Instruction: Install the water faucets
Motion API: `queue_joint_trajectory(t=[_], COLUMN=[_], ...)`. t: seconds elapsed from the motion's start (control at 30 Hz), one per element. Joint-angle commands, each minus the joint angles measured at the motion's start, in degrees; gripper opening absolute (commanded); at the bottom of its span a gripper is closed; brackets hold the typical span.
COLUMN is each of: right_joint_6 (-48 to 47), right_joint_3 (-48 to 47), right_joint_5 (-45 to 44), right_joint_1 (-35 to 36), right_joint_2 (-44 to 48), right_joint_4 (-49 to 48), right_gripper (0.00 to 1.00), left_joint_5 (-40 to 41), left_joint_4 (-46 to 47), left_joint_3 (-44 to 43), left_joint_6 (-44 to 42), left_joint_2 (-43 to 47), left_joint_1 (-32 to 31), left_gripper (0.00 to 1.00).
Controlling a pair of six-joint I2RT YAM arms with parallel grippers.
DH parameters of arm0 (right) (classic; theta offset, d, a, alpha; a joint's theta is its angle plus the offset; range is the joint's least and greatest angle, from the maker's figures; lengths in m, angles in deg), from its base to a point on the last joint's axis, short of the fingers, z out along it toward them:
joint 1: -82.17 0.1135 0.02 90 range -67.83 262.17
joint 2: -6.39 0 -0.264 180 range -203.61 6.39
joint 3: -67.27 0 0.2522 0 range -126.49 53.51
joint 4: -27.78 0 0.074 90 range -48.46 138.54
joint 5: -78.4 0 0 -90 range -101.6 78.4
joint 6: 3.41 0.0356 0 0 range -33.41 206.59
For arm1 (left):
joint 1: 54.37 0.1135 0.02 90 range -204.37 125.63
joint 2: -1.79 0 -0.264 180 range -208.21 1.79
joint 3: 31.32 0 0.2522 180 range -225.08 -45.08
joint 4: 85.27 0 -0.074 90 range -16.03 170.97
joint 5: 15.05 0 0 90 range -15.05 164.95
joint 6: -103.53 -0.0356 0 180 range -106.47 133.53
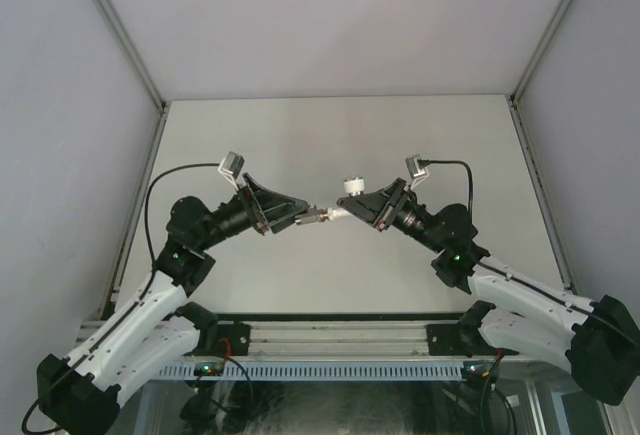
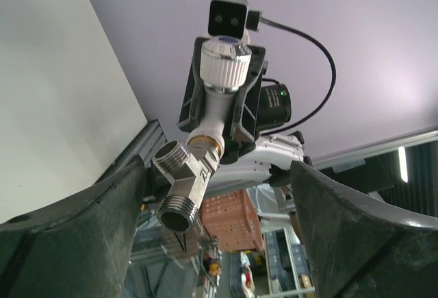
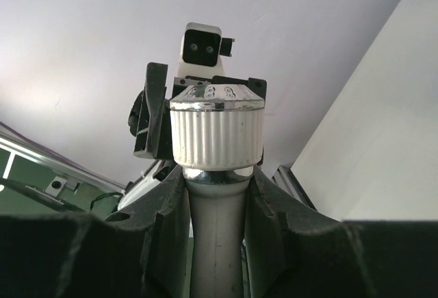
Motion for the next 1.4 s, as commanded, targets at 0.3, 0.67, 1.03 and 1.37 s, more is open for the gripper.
queue_joint_trajectory(t=[0.3, 0.67, 1.03, 1.37], right_joint_6=[1.2, 2.7, 6.3, 6.3], right_joint_3=[-0.7, -0.7, -3.1, -5.3], right_joint_5=[-0.1, -0.2, 1.8, 5.4], right_joint_1=[0.6, 1.1, 1.3, 1.4], right_joint_2=[-1.0, -0.7, 1.1, 2.2], right_joint_4=[-7.1, -4.2, 8.6, 13.8], right_gripper=[0.0, 0.0, 0.0, 0.24], left_joint_5=[-2.0, -1.8, 0.4, -2.4], left_joint_4=[6.7, 4.3, -4.3, -9.9], left_joint_3=[-3.1, -5.2, -7.6, -9.4], left_joint_6=[0.6, -4.8, -39.9, -63.0], left_joint_2=[-3.3, -3.8, 2.8, 5.1], left_joint_1=[-5.1, -5.1, -6.6, -7.9], left_gripper=[0.56, 0.11, 0.0, 0.0])
